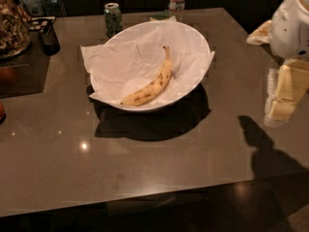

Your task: Pick banana from white bowl

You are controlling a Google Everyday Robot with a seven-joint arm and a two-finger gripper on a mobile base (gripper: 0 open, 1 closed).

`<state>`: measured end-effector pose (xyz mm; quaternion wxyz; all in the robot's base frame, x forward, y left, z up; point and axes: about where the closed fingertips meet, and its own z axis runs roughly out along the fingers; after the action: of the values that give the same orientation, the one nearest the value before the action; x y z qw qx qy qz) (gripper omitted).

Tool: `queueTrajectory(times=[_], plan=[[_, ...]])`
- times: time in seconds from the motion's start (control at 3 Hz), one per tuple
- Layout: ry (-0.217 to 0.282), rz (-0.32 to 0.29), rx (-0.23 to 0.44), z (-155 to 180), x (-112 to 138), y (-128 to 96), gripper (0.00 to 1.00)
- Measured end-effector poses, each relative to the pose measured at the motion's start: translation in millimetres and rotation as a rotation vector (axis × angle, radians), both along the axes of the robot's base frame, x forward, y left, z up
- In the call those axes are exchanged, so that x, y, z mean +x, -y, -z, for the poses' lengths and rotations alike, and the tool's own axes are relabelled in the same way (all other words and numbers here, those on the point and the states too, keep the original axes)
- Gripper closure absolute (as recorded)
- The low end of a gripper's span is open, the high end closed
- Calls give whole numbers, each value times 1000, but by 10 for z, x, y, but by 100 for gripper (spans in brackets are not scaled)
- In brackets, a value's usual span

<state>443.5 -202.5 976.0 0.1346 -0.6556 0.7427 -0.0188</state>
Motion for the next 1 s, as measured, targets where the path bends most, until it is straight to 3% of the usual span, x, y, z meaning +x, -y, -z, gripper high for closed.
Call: queueTrajectory(times=[0.33,0.67,1.0], plan=[[-43,-232,-48,75,201,-333,0],[-53,-418,-59,160,436,-698,0],[-57,-545,-32,231,634,-1038,0]])
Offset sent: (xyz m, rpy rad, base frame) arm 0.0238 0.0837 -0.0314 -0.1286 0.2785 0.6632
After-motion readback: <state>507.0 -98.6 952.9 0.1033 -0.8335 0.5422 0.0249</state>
